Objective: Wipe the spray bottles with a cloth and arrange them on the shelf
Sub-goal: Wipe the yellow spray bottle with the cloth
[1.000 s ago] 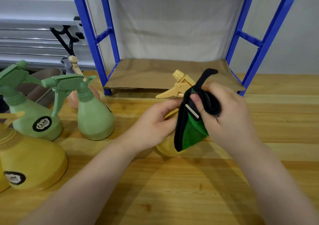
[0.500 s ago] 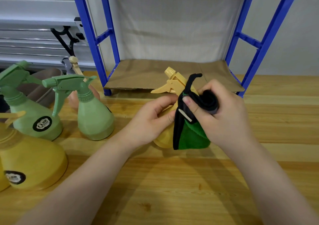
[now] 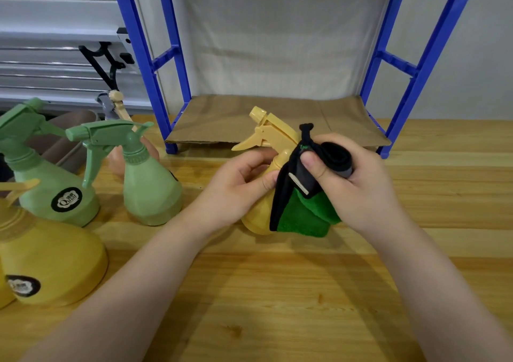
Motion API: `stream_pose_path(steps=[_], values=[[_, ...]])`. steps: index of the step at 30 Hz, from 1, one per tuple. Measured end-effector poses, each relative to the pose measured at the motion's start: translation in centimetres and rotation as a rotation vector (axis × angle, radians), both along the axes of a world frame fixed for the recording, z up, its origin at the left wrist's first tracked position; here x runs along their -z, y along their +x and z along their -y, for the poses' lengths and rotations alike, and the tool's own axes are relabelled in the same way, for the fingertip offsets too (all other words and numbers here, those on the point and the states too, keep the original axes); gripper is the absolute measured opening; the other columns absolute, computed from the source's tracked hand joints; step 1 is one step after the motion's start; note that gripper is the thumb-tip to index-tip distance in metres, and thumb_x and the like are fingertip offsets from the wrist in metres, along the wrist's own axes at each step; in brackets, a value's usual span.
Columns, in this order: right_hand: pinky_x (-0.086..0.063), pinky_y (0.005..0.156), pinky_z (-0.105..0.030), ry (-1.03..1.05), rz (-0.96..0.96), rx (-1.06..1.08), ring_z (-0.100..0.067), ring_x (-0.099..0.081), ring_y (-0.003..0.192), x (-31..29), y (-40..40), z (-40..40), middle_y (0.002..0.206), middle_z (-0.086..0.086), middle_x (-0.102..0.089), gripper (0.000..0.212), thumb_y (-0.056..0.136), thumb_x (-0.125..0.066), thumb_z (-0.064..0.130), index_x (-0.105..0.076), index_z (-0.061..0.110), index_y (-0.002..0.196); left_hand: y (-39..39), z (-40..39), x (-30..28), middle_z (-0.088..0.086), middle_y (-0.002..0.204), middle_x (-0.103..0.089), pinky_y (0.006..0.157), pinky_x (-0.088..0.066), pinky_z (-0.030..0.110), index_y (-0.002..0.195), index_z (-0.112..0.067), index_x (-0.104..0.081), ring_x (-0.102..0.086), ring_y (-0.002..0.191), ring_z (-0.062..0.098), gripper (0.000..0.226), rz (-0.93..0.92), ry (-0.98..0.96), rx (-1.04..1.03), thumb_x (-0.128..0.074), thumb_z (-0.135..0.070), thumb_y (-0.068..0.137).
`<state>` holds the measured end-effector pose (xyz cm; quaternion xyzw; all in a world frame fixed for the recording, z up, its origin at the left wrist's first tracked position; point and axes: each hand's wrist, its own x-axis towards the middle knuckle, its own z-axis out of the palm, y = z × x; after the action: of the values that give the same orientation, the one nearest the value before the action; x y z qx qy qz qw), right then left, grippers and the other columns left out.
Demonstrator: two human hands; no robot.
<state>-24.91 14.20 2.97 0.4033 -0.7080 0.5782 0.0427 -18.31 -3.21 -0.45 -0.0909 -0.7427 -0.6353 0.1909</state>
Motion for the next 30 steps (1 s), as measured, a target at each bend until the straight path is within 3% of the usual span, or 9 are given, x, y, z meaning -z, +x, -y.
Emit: stream_pose_path(steps=[2,6,10,15,18,21,23,26,30], values=[[-0.047,0.079,-0.014,-0.100,0.200,-0.071,0.002,-0.066,0.087,0.0,0.2,0.2,0.086,0.020,-0.072,0.012,0.090,-0.067,0.021,-0.068,0.031,0.096,0.1,0.2,-0.1,-0.010,0.113,-0.069,0.095,-0.046,0.025,0.115,-0.019,-0.062,-0.061,0.113,0.009,0.026,0.004,0.008,-0.012,-0.061,-0.017,0.089],[-0.055,0.080,-0.035,-0.307,0.611,-0.149,-0.021,-0.068,0.086,0.1,0.6,0.7,0.088,-0.006,-0.073,0.018,0.086,-0.067,0.015,-0.069,0.006,0.102,0.2,0.0,-0.2,-0.005,0.115,-0.068,0.095,-0.047,0.026,0.117,-0.016,-0.062,-0.063,0.113,0.011,0.031,0.023,0.003,-0.058,-0.065,-0.021,0.087],[-0.057,0.063,-0.028,-0.425,0.801,-0.206,-0.017,-0.071,0.070,-0.2,0.8,0.8,0.076,-0.004,-0.074,0.007,0.079,-0.067,0.014,-0.071,0.011,0.084,0.3,-0.3,-0.4,-0.004,0.114,-0.069,0.094,-0.047,0.023,0.119,-0.012,-0.063,-0.063,0.111,0.010,0.032,0.044,-0.010,-0.079,-0.064,-0.020,0.088],[-0.057,0.066,-0.029,-0.453,0.820,-0.115,-0.016,-0.071,0.074,-0.3,0.2,0.6,0.079,-0.003,-0.074,0.009,0.091,-0.061,0.010,-0.070,0.012,0.093,1.1,-0.3,-0.8,-0.016,0.103,-0.073,0.086,-0.048,0.015,0.111,-0.024,-0.065,-0.065,0.101,0.000,0.025,0.111,0.076,-0.006,-0.066,-0.019,0.087],[-0.059,0.071,-0.033,-0.480,0.842,-0.053,-0.017,-0.070,0.080,-0.1,0.0,0.8,0.088,-0.004,-0.074,0.021,0.091,-0.060,0.007,-0.065,0.015,0.110,1.3,-0.1,-1.0,-0.002,0.105,-0.071,0.089,-0.051,0.025,0.112,-0.019,-0.066,-0.065,0.101,0.012,0.027,0.067,0.023,0.004,-0.066,-0.011,0.087],[-0.057,0.082,-0.039,-0.458,0.772,-0.023,-0.019,-0.068,0.087,0.3,0.3,1.1,0.097,-0.006,-0.072,0.023,0.093,-0.059,0.005,-0.063,0.019,0.110,1.5,0.0,-1.4,-0.018,0.093,-0.069,0.083,-0.047,0.015,0.103,-0.024,-0.065,-0.062,0.090,-0.002,0.021,0.083,-0.046,0.036,-0.067,-0.011,0.086],[-0.055,0.090,-0.041,-0.442,0.723,0.031,-0.020,-0.068,0.094,0.4,0.5,1.3,0.106,-0.008,-0.072,0.023,0.093,-0.060,0.008,-0.062,0.019,0.113,1.5,0.2,-1.5,-0.017,0.094,-0.068,0.082,-0.045,0.014,0.100,-0.027,-0.068,-0.061,0.090,-0.004,0.024,0.115,-0.047,0.064,-0.071,-0.011,0.083],[-0.055,0.088,-0.036,-0.461,0.686,0.078,-0.017,-0.069,0.095,0.5,0.4,1.5,0.107,-0.008,-0.071,0.023,0.093,-0.062,0.012,-0.060,0.015,0.116,1.4,0.7,-1.5,-0.004,0.107,-0.067,0.088,-0.048,0.022,0.114,-0.013,-0.064,-0.062,0.101,0.007,0.035,0.144,-0.019,0.088,-0.068,-0.011,0.080],[-0.056,0.086,-0.037,-0.469,0.591,0.087,-0.017,-0.070,0.093,0.6,0.2,1.4,0.097,0.002,-0.072,0.011,0.095,-0.061,0.016,-0.059,0.023,0.104,1.4,0.8,-1.5,-0.004,0.102,-0.072,0.082,-0.051,0.021,0.119,0.000,-0.055,-0.066,0.100,0.007,0.041,0.126,0.072,0.077,-0.070,-0.003,0.081]])
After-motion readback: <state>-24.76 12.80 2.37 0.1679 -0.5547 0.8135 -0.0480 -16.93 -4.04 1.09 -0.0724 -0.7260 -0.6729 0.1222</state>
